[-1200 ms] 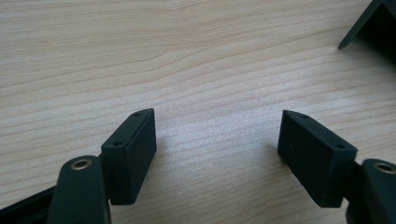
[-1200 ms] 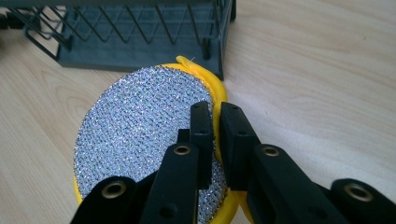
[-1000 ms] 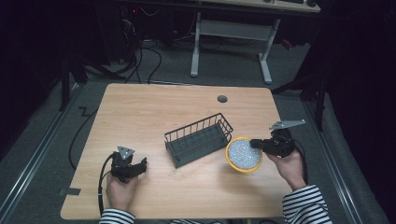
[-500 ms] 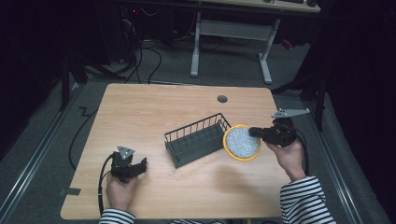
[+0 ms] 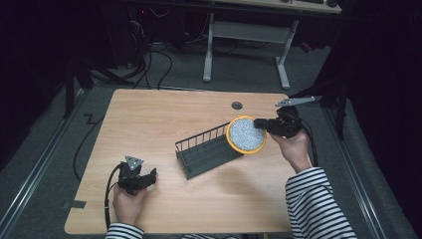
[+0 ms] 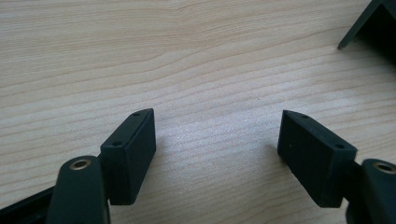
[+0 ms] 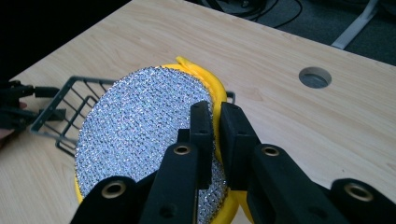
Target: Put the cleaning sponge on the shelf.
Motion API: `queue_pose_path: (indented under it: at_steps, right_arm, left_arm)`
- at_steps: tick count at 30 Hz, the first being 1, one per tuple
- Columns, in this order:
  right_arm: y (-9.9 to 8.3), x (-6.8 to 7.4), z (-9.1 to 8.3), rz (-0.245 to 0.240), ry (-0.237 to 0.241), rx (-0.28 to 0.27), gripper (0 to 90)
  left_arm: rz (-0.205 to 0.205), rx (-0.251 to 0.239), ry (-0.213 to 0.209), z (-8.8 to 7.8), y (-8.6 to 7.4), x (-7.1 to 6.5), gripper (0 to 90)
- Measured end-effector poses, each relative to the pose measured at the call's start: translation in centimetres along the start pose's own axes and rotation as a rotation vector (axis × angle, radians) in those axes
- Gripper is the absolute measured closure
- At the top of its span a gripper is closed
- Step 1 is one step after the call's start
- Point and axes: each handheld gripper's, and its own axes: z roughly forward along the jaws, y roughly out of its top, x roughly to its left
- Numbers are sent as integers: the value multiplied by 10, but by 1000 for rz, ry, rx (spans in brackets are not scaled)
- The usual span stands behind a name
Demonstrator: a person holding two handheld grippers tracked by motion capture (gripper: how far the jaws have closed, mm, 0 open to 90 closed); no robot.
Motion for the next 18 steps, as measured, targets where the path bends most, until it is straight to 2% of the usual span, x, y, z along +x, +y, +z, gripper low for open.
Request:
queue_pose_path:
  at_steps: [7,11,18]
  right_arm:
    - [18,1,16,17,-2,-14,844]
    - [29,5,32,13,-6,-5,844]
    - [38,9,50,9,1,8,843]
  left_arm:
    - [-1,0,-3,0,0,0,289]
    - [-1,0,-3,0,0,0,290]
    - [0,1,-3,0,0,0,290]
